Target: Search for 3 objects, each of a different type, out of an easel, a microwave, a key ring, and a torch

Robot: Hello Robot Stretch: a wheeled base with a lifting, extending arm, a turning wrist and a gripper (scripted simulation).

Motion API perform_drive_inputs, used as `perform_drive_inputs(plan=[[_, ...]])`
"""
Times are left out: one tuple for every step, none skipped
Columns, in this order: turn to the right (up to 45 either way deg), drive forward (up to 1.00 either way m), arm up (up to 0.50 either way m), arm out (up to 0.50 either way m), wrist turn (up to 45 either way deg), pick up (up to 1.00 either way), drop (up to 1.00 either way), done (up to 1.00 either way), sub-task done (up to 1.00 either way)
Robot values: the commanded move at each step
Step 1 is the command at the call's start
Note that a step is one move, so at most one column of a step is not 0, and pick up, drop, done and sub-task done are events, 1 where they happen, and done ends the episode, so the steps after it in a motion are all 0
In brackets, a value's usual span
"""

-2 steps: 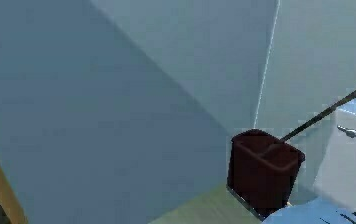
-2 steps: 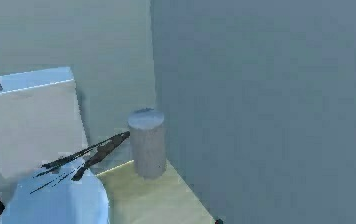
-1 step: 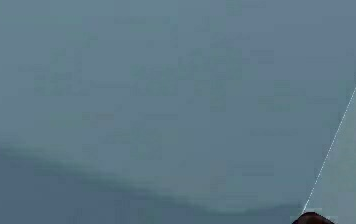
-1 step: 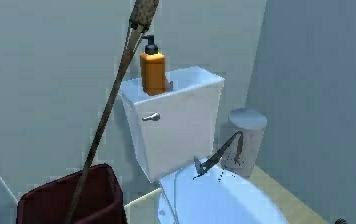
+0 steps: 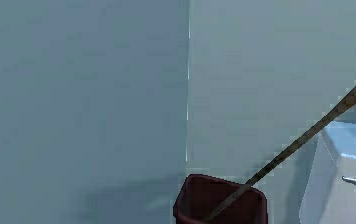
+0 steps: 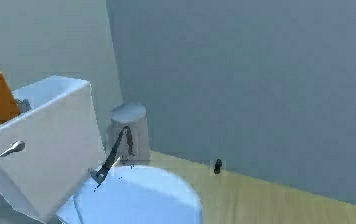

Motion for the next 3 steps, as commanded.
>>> perform_drive_inputs(plan=[[0.0, 0.00, 0.00, 0.00, 0.0, 0.00, 0.00, 0.00, 1.00], [45.0, 0.00, 0.00, 0.00, 0.0, 0.00, 0.00, 0.00, 0.00], [45.0, 0.00, 0.00, 0.00, 0.0, 0.00, 0.00, 0.00, 0.00]])
